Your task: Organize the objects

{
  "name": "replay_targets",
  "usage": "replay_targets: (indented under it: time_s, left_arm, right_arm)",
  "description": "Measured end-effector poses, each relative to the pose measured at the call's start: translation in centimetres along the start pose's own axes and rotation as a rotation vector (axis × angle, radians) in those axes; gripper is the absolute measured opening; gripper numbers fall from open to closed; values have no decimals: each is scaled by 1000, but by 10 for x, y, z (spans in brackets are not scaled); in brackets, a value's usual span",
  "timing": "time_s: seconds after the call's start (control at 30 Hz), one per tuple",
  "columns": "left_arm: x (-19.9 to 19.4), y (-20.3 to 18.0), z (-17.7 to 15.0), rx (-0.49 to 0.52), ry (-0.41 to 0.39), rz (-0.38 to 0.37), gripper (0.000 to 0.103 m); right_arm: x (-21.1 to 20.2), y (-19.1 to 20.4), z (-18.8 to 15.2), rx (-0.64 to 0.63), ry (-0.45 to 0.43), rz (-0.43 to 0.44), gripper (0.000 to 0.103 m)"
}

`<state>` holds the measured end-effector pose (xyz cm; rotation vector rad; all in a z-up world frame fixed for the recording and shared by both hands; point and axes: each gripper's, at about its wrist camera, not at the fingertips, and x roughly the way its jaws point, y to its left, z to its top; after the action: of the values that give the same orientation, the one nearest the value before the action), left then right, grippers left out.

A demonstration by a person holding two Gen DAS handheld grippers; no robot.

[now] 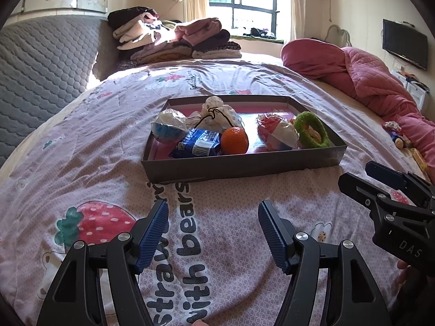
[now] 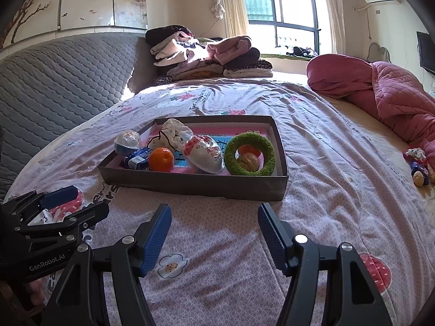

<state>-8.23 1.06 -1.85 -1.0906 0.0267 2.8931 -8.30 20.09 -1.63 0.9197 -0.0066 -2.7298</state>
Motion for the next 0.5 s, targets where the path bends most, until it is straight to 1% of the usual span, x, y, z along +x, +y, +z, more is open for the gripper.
replay_targets:
  time_s: [0.2,0.5]
  left_arm:
    - [5,2,-2,-6,14,-7,70]
    - [7,4,-3,-10,21,5,70]
  right_arm:
    - [3,-2,-2,4,7,1,66]
    - [7,-4,-4,9,22,1,66]
